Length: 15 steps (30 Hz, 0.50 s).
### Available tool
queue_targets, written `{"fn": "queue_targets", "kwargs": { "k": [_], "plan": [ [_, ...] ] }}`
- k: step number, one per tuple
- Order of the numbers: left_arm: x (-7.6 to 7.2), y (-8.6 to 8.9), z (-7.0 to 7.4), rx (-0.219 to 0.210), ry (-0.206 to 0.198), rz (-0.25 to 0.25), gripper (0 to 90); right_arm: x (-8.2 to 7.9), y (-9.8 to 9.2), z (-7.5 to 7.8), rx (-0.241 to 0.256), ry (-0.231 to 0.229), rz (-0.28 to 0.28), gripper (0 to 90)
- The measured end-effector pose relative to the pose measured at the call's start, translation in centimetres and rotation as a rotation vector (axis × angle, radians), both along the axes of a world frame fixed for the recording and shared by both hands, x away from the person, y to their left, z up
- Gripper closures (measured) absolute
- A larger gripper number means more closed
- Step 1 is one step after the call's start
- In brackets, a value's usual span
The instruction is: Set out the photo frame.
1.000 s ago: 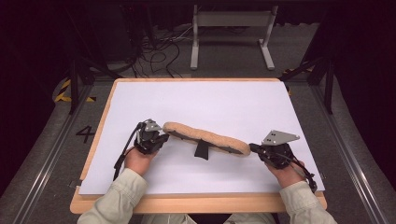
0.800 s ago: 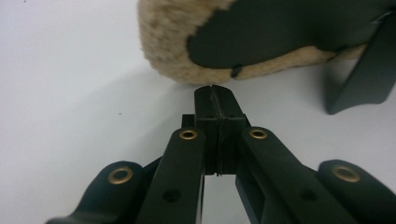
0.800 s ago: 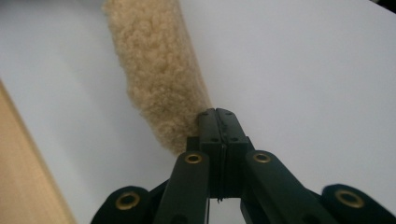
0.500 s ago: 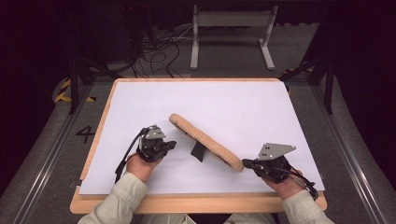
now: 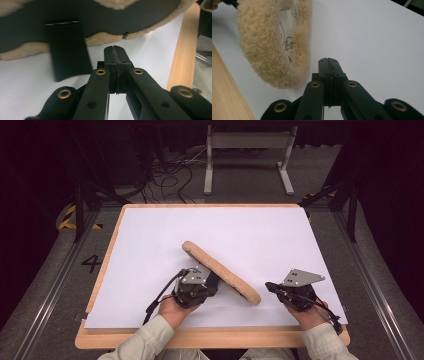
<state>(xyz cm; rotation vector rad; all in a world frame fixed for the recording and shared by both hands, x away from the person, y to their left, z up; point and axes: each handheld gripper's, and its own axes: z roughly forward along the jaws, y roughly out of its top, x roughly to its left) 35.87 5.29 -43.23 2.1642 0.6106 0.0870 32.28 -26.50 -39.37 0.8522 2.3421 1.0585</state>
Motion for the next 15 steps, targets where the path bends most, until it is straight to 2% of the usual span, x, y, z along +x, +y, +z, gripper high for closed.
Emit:
{"fn": "queue_targets", "kwargs": {
  "k": [1, 2, 4, 7, 13, 15],
  "plan": [
    [0.0, 0.0, 0.0, 0.000, 0.000, 0.000, 90.0, 0.0, 0.0, 0.0, 0.000, 0.000, 0.000, 90.0],
    [0.1, -1.0, -0.6, 0.020, 0.006, 0.003, 90.0, 0.0, 0.0, 0.0, -0.003, -0.008, -0.001, 90.0],
    [0.0, -1.6, -1.1, 0.034, 0.018, 0.007, 90.0, -0.1, 0.1, 0.0, -0.011, -0.011, 0.000, 90.0],
    [0.1, -2.0, -1.5, 0.045, 0.022, 0.015, 90.0, -0.1, 0.2, -0.1, -0.013, -0.011, 0.000, 90.0],
    [0.5, -2.5, -2.4, 0.065, 0.030, 0.092, 90.0, -0.1, 0.3, -0.2, -0.012, -0.009, -0.003, 90.0],
    [0.6, -2.5, -2.6, 0.073, 0.019, 0.105, 90.0, 0.0, 0.4, -0.2, -0.013, -0.012, 0.000, 90.0]
  ]
}}
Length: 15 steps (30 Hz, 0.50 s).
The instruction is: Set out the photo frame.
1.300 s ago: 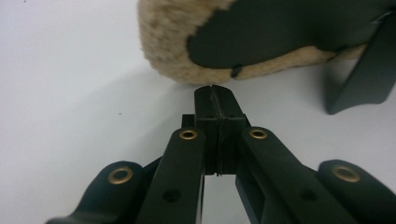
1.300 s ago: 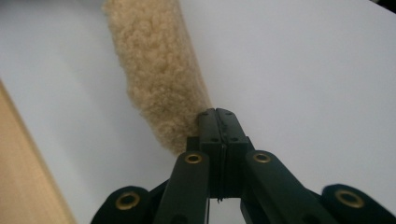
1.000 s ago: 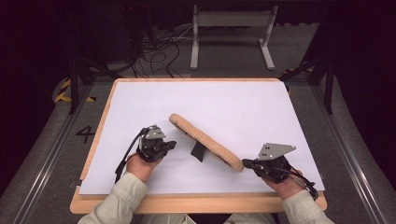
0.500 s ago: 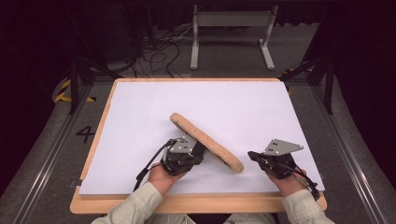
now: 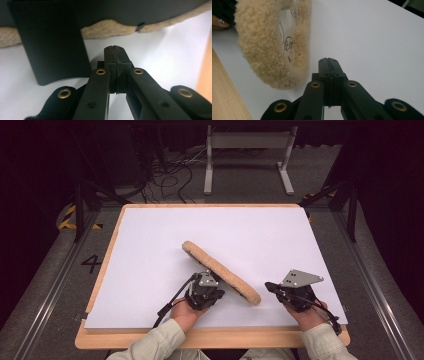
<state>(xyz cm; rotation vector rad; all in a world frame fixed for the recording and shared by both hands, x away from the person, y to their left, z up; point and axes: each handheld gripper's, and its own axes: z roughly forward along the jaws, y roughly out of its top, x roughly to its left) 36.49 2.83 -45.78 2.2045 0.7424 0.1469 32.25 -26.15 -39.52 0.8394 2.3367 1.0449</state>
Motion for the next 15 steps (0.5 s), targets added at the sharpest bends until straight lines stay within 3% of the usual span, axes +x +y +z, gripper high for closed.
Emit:
{"fn": "queue_targets", "kwargs": {
  "k": [2, 4, 5, 10, 12, 15],
  "plan": [
    [0.31, 0.26, -0.15, 0.019, -0.006, 0.029, 90.0, 0.01, 0.03, 0.00, -0.002, -0.002, 0.001, 90.0],
    [0.42, 0.51, -0.09, 0.006, 0.007, 0.045, 90.0, 0.00, 0.10, -0.02, -0.002, -0.002, 0.001, 90.0],
    [0.31, 0.46, -0.05, 0.011, -0.010, 0.055, 90.0, 0.00, 0.11, -0.02, -0.003, -0.003, 0.002, 90.0],
    [0.00, 0.23, 0.07, 0.054, -0.031, 0.064, 90.0, 0.01, 0.25, -0.05, -0.003, 0.001, 0.009, 90.0],
    [-0.09, 0.26, 0.12, 0.060, -0.020, 0.068, 90.0, -0.02, 0.34, -0.06, -0.005, 0.000, 0.013, 90.0],
    [0.03, 0.35, 0.18, 0.069, -0.035, 0.074, 90.0, -0.05, 0.44, -0.06, -0.005, 0.003, 0.018, 90.0]
  ]
}}
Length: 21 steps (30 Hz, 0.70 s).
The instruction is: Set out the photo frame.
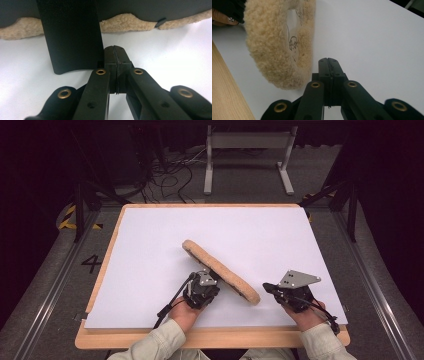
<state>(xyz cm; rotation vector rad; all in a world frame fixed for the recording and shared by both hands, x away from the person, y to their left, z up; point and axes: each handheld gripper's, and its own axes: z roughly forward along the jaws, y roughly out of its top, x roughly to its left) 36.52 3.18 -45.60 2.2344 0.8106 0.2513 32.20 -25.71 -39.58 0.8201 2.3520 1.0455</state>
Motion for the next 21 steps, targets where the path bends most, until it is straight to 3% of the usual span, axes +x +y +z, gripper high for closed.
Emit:
{"fn": "queue_targets", "kwargs": {
  "k": [7, 21],
  "plan": [
    [0.6, 0.5, 0.0, 0.023, -0.022, 0.038, 90.0, -0.1, 0.4, -0.2, -0.014, 0.014, 0.012, 90.0],
    [2.1, 2.8, 0.4, -0.004, -0.021, 0.147, 90.0, -0.3, 1.4, -0.3, -0.026, 0.016, 0.038, 90.0]
  ]
}}
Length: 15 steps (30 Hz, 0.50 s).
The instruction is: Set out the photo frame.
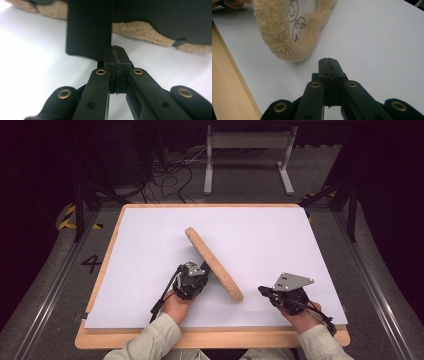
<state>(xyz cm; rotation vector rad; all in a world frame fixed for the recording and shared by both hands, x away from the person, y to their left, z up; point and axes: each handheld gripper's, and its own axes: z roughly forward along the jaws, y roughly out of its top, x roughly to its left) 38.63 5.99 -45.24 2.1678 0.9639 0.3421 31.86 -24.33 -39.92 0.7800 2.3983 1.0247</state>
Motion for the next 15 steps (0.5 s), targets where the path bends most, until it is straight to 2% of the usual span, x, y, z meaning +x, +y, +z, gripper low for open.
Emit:
{"fn": "queue_targets", "kwargs": {
  "k": [1, 4, 6, 9, 12, 15],
  "plan": [
    [0.1, 0.1, 0.0, 0.010, -0.012, 0.023, 90.0, 0.0, 0.0, 0.0, 0.000, 0.000, 0.000, 90.0],
    [0.8, 1.2, -0.2, -0.057, 0.044, 0.026, 89.9, 0.0, 0.6, -0.2, -0.001, 0.003, 0.004, 90.0],
    [0.8, 1.7, 0.1, -0.069, 0.044, 0.017, 87.8, 0.0, 1.4, -0.5, -0.013, 0.012, 0.013, 90.0],
    [0.4, 2.4, 0.6, -0.082, 0.025, 0.008, 84.9, 0.2, 2.5, -1.1, -0.035, 0.027, 0.023, 90.0],
    [-0.2, 3.3, 1.1, -0.076, -0.006, 0.001, 82.5, 0.2, 3.7, -1.5, -0.054, 0.032, 0.054, 90.0],
    [-0.6, 4.4, 1.5, -0.085, -0.019, 0.014, 81.7, 0.0, 4.7, -1.7, -0.075, 0.031, 0.087, 90.0]
  ]
}}
